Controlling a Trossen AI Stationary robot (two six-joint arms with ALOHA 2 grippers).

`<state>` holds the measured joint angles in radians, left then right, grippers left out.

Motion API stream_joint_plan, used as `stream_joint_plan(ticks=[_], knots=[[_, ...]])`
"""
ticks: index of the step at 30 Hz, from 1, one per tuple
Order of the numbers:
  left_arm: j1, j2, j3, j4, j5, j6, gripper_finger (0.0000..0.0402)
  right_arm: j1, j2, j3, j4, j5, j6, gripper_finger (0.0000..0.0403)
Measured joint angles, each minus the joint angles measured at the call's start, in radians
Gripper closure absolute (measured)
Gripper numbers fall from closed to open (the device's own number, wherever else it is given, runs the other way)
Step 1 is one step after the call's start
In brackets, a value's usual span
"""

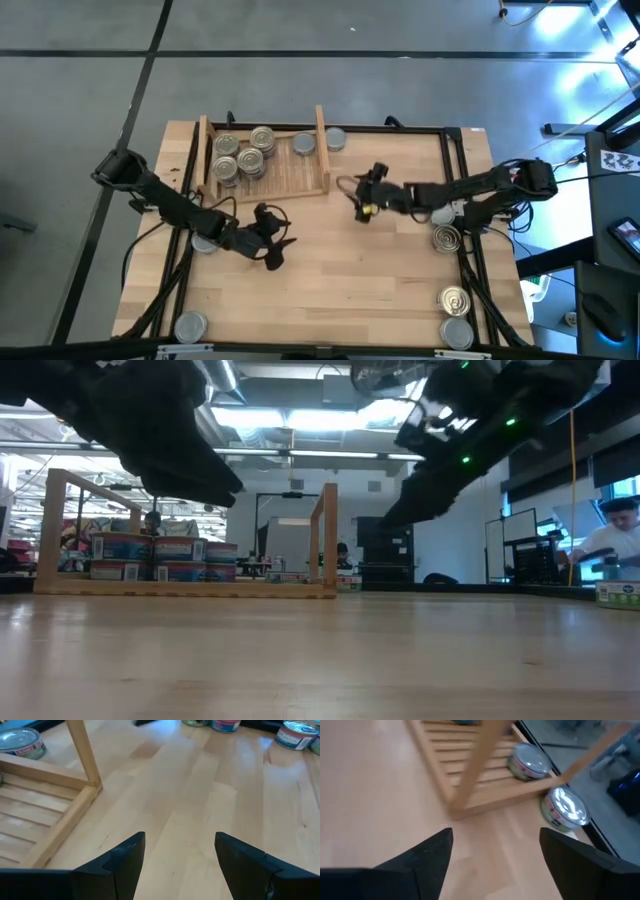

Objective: Stack canned seafood by type on shelf
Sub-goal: Move the green tuna can from the top center to the center

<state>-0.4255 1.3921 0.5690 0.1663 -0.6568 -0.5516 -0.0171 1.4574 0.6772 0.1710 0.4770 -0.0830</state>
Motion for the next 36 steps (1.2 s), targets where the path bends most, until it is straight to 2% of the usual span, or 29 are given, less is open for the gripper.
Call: stream_joint_plan(ticks=[4,11,16,20,24,28,36], knots=[[0.000,0.000,-0.002,0.001,0.000,0.003,0.0164,-0.157,0.000,0.023,0.018,-0.139,0.000,0.0142],[0.000,0.000,-0.002,0.008,-0.001,0.003,0.0164,-0.414,0.030,0.088,0.069,-0.367,-0.008,0.0261],[0.001,0.000,-0.002,0.010,-0.001,-0.017,0.0164,-0.532,0.162,0.202,0.070,-0.492,-0.032,0.0343],[0.001,0.000,-0.002,0.010,-0.001,-0.036,0.0164,-0.592,0.304,0.336,-0.003,-0.542,-0.053,0.0392],[0.001,0.000,-0.002,0.010,-0.001,-0.050,0.0164,-0.633,0.430,0.482,-0.125,-0.562,-0.054,0.0392],[0.001,0.000,-0.002,0.010,-0.001,-0.052,0.0164,-0.655,0.528,0.580,-0.202,-0.630,-0.053,0.0381],[0.001,0.000,-0.002,0.010,-0.001,-0.053,0.0164,-0.651,0.583,0.625,-0.314,-0.626,-0.106,0.0393]])
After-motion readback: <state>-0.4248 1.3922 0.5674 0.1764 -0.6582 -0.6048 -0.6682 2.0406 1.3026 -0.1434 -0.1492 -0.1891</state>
